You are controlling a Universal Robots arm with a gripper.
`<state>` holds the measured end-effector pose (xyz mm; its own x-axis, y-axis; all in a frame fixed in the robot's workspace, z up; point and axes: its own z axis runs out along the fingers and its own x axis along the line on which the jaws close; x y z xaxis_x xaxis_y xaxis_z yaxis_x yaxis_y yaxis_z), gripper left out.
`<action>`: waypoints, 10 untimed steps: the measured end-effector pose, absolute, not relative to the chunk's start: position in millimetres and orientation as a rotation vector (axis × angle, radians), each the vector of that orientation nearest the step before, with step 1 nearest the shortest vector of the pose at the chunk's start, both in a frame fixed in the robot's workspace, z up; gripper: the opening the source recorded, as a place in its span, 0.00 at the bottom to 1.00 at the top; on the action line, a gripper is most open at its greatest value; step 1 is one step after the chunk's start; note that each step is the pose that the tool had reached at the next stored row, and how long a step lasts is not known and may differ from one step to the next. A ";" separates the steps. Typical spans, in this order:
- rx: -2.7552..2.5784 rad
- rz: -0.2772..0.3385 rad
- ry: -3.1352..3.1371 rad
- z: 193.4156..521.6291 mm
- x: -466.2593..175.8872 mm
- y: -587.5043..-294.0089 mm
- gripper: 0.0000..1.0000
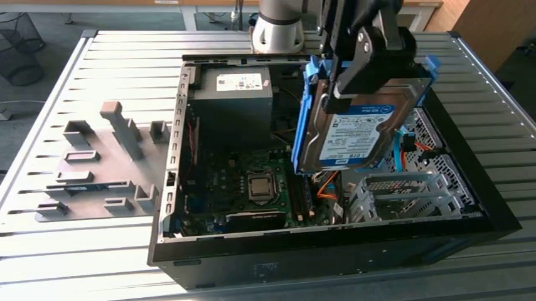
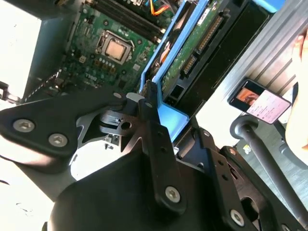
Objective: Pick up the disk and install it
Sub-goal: 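Insert the disk into the insertion slot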
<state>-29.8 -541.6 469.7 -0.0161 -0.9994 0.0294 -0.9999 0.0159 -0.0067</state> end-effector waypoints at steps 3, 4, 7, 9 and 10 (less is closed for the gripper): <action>2.192 0.038 -2.227 467.5 -18.8 -542.0 0.36; 2.191 0.038 -2.227 467.1 -15.0 -542.3 0.36; 2.191 0.036 -2.226 466.2 -6.4 -545.4 0.36; 2.191 0.036 -2.226 465.6 -4.6 -551.4 0.36; 2.191 0.036 -2.226 464.9 -4.0 -555.4 0.36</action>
